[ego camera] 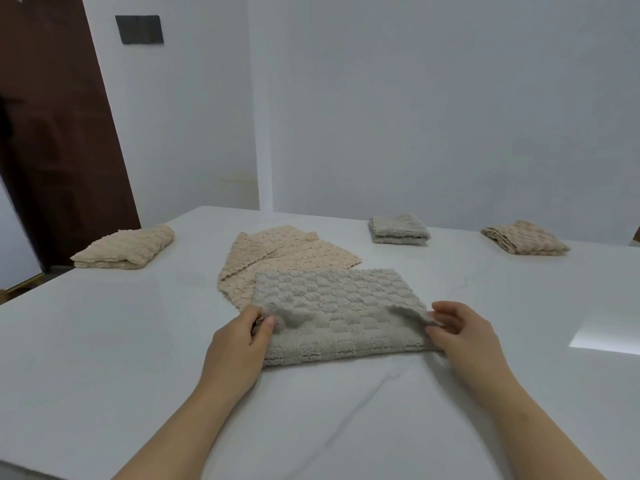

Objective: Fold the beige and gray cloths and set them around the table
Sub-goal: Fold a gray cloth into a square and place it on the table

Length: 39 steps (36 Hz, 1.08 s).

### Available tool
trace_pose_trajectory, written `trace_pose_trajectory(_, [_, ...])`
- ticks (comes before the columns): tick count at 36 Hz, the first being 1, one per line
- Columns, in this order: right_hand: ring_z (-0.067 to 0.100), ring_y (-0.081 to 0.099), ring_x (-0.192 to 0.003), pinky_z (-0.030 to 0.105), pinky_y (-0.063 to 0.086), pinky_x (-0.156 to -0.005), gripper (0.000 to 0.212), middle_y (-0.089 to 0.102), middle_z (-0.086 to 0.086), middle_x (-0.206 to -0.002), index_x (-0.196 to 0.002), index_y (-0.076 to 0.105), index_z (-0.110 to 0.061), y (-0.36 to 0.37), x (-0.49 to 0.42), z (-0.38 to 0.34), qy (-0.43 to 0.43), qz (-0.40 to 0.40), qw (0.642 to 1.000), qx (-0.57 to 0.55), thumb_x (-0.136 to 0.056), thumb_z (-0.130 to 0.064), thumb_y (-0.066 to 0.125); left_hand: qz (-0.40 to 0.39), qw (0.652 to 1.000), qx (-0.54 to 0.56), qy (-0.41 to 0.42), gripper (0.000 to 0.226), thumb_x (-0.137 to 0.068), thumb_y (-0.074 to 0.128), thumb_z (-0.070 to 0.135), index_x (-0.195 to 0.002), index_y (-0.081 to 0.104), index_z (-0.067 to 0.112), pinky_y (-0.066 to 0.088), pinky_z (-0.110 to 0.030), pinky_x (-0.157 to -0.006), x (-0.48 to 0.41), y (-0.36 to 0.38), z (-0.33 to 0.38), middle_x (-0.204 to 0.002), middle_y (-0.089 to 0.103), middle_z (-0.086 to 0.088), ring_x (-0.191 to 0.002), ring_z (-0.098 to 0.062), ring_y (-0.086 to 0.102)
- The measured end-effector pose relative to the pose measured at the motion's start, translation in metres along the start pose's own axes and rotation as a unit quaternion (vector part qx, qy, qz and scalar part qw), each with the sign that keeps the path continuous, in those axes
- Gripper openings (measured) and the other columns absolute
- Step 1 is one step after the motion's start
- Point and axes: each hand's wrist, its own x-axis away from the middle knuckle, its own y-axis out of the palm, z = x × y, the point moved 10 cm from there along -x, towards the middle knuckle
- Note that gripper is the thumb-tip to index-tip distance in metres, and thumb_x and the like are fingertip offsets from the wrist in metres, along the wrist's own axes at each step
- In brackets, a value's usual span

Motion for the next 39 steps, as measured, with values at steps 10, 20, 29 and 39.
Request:
trace_pose_trajectory(10, [0.016, 0.048, -0.09, 0.027, 0.035, -0.072, 0.013, 0.055, -0.006, -0.088, -0.103, 0.055, -0.013, 0.005, 0.0, -0.019, -0.088, 0.011, 0.989, 0.115, -0.095, -0.015, 0.045, 0.014, 1.0, 0.0, -0.024, 0.013, -0.094, 0.047, 0.024, -0.091, 0.053, 0.013, 0.034, -0.03, -0.061, 0.0, -0.003, -0.003, -0.072, 0.057, -0.001, -0.073, -0.021, 0.051])
trace_pose_trajectory(20, [0.022, 0.047, -0.071, 0.033, 0.031, -0.061, 0.014, 0.054, 0.001, -0.074, -0.094, 0.046, -0.011, 0.01, -0.002, -0.017, -0.051, -0.03, 0.99, 0.127, -0.098, -0.021, 0.038, -0.023, 0.991, -0.132, -0.004, 0.024, -0.089, 0.053, 0.038, -0.108, 0.056, 0.022, 0.032, -0.028, -0.063, -0.003, 0.005, 0.0, -0.081, 0.058, 0.004, -0.085, -0.022, 0.055])
trace_pose_trajectory(29, [0.014, 0.051, -0.068, 0.023, 0.035, -0.056, 0.012, 0.058, -0.002, -0.074, -0.086, 0.052, -0.017, 0.005, 0.003, -0.008, -0.004, -0.079, 0.979, 0.188, -0.094, -0.024, 0.046, -0.074, 0.982, -0.173, -0.025, 0.039, -0.091, 0.05, 0.038, -0.061, 0.036, 0.016, 0.027, -0.025, -0.053, -0.002, -0.001, -0.006, -0.061, 0.048, 0.004, -0.07, -0.021, 0.046])
trace_pose_trajectory(39, [0.01, 0.047, -0.058, 0.023, 0.031, -0.054, 0.026, 0.054, -0.005, -0.058, -0.062, 0.057, -0.017, -0.006, 0.007, -0.022, -0.035, -0.075, 0.985, 0.154, -0.088, -0.023, 0.059, -0.177, 0.98, -0.001, -0.093, 0.035, -0.086, 0.062, 0.027, -0.059, 0.047, 0.012, 0.027, -0.028, -0.054, 0.002, -0.007, -0.021, -0.054, 0.043, 0.002, -0.053, -0.013, 0.038])
